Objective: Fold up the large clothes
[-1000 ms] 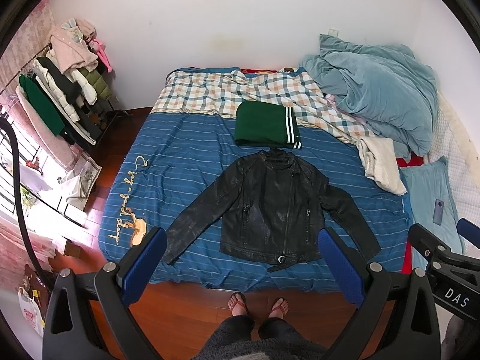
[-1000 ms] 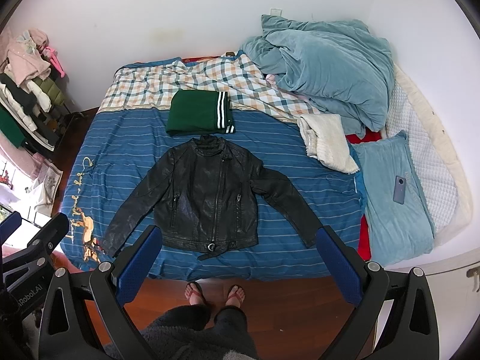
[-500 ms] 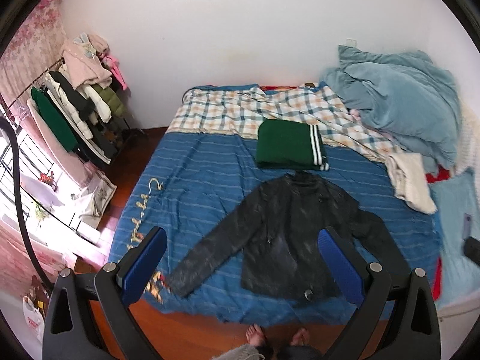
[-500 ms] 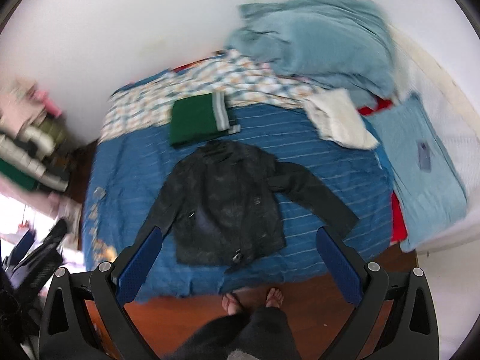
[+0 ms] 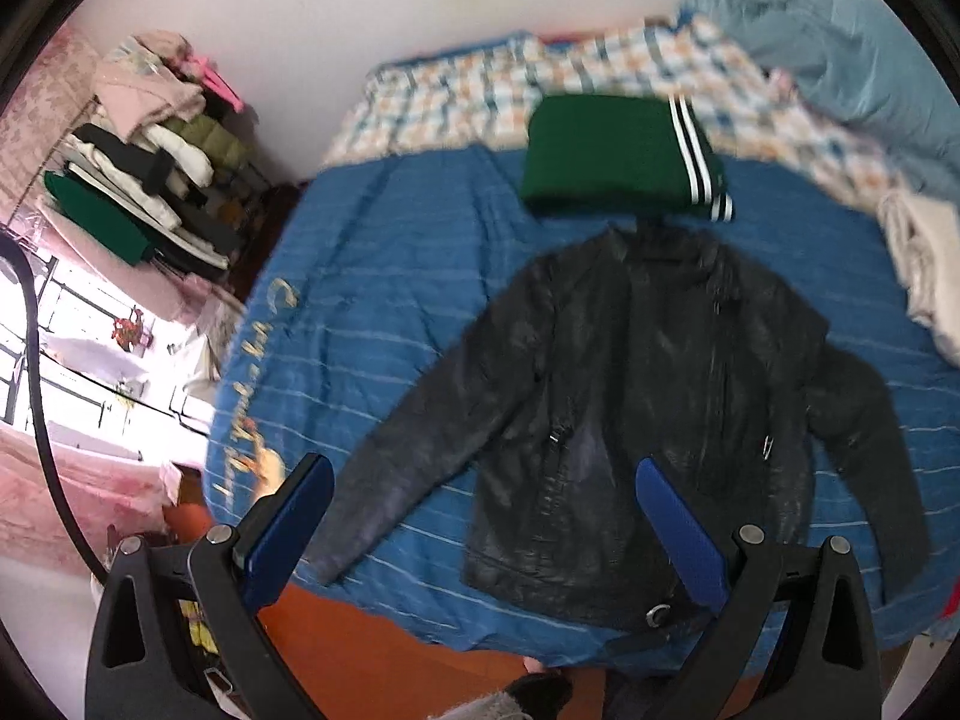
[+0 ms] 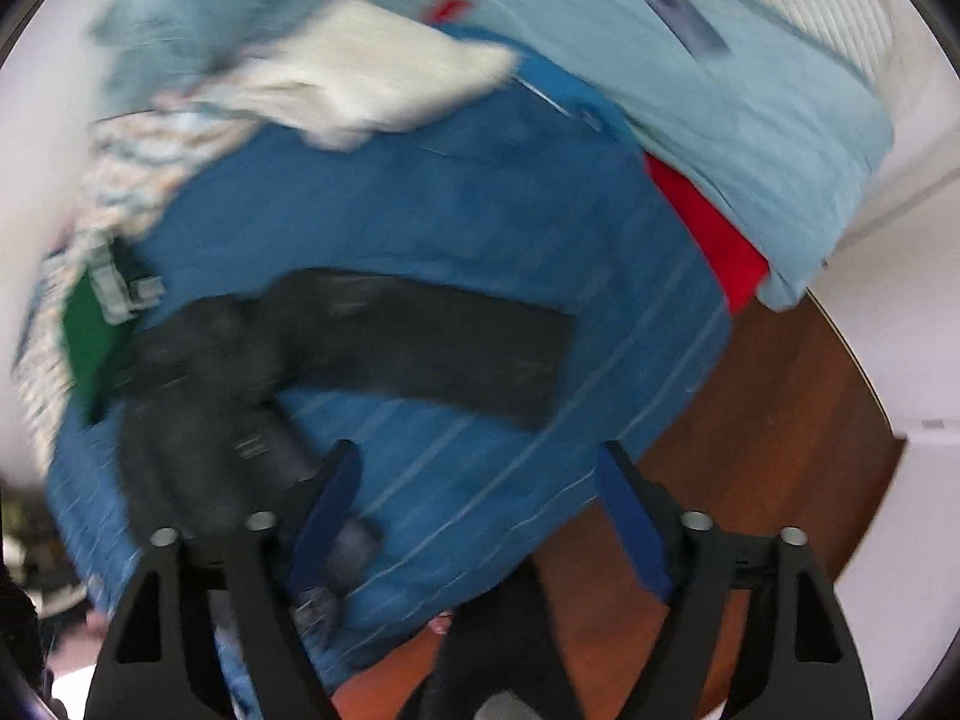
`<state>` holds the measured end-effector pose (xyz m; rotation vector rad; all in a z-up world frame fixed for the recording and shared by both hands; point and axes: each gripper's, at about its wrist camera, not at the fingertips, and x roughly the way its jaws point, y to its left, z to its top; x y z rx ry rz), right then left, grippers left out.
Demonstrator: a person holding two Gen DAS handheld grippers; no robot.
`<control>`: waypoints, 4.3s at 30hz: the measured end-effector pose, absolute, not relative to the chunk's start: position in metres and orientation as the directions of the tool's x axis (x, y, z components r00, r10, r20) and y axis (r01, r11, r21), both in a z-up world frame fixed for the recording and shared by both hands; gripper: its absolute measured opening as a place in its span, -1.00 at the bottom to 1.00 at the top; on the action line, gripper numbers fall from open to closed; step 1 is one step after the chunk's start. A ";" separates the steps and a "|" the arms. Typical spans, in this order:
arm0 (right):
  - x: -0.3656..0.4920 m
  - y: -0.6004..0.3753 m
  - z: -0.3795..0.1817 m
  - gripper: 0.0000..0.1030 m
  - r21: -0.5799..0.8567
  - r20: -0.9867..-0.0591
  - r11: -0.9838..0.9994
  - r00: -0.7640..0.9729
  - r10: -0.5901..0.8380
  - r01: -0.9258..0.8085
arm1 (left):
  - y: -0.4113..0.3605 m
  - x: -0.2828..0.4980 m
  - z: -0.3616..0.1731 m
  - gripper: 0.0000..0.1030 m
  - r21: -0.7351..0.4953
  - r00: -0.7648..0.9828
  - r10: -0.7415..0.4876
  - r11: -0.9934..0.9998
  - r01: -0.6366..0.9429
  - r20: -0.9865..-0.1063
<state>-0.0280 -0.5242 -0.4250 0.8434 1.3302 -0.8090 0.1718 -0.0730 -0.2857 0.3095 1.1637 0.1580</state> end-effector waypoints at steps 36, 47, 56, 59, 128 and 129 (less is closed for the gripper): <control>-0.143 -0.559 -0.642 0.26 0.398 -0.889 -0.146 0.420 0.182 0.906 | -0.228 0.219 -0.584 1.00 0.293 0.203 0.238 0.903 0.315 -0.950; -0.132 -0.551 -0.697 -0.18 0.721 -0.675 -0.286 0.734 -0.083 0.631 | -0.223 0.215 -0.583 1.00 0.261 0.234 0.191 0.911 0.319 -0.953; -0.106 -0.573 -0.713 0.56 0.810 -0.579 -0.216 0.802 -0.150 0.545 | -0.215 0.228 -0.587 1.00 0.254 0.207 0.195 0.913 0.318 -0.959; -0.085 -0.578 -0.705 0.63 0.785 -0.618 -0.151 0.773 -0.139 0.601 | -0.215 0.230 -0.587 1.00 0.255 0.204 0.197 0.914 0.316 -0.959; 0.360 -0.019 -0.679 -0.22 0.516 -0.850 0.845 -0.040 0.526 0.141 | 0.385 0.082 -0.625 0.76 -0.305 0.291 -0.142 0.096 -0.947 -0.946; 0.355 -0.021 -0.676 -0.22 0.527 -0.843 0.837 -0.031 0.537 0.146 | 0.397 0.078 -0.623 0.52 -0.297 0.292 -0.112 0.036 -0.954 -0.950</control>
